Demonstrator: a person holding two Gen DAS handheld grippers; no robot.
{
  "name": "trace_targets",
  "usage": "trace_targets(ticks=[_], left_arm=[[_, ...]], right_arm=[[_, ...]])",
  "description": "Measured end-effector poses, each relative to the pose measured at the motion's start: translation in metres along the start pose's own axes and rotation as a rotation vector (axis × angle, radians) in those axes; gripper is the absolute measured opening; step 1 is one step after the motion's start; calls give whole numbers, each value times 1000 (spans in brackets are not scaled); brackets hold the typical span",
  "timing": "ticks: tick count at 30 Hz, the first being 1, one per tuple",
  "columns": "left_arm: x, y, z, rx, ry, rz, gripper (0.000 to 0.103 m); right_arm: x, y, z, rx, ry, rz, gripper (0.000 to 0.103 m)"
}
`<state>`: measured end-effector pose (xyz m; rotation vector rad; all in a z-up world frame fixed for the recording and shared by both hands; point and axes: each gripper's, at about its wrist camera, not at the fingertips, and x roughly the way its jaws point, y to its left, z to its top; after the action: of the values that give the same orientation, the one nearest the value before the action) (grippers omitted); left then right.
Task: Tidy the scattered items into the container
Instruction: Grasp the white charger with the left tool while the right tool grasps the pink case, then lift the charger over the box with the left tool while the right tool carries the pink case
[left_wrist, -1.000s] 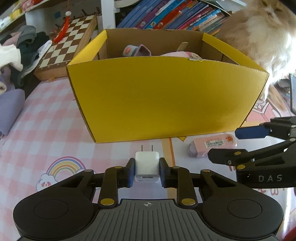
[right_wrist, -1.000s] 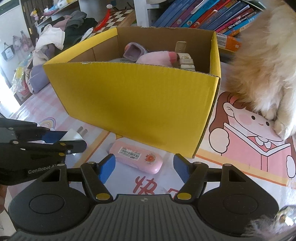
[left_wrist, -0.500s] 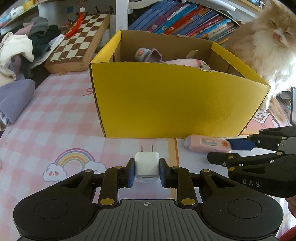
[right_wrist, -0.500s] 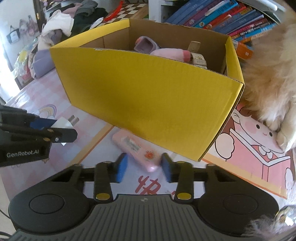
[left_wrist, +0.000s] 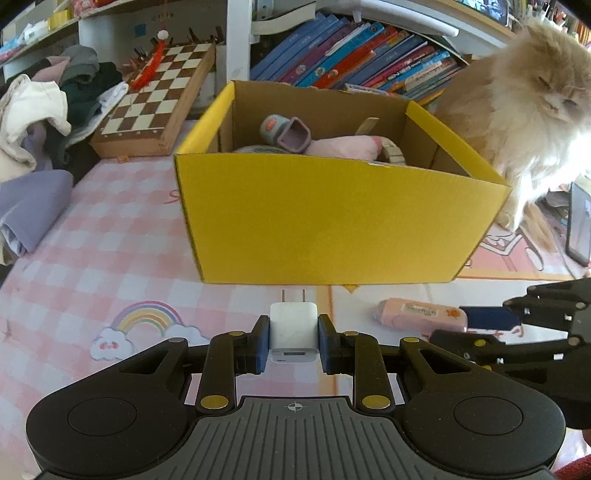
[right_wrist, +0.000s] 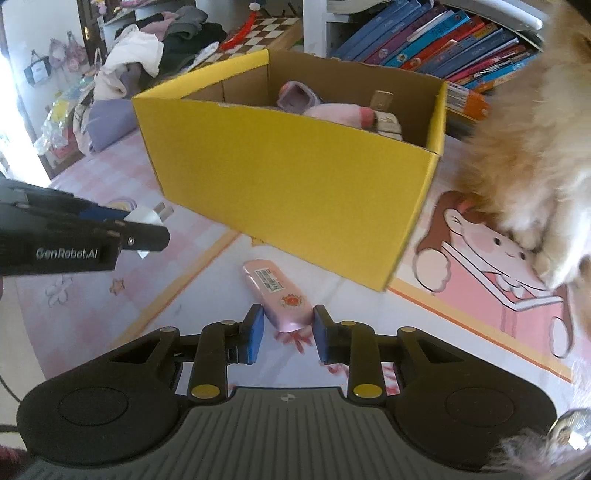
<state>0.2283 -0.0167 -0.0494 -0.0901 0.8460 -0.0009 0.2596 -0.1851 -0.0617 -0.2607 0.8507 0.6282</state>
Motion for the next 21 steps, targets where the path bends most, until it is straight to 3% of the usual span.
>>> trace_targets(ticks=[4, 7, 12, 17, 21], left_arm=[[-2, -8, -3, 11, -3, -18, 25], [-9, -10, -2, 19, -14, -11, 25], [-20, -6, -4, 11, -22, 15, 25], [-29, -1, -5, -3, -30, 41, 25], [-34, -1, -4, -12, -44, 46, 25]], right_arm=[[-3, -1, -8, 4, 24, 9, 28], [-3, 4, -7, -15, 15, 20, 39], [8, 13, -1, -53, 19, 21, 41], [13, 14, 0, -71, 36, 23, 37], [17, 14, 0, -83, 50, 25, 23]])
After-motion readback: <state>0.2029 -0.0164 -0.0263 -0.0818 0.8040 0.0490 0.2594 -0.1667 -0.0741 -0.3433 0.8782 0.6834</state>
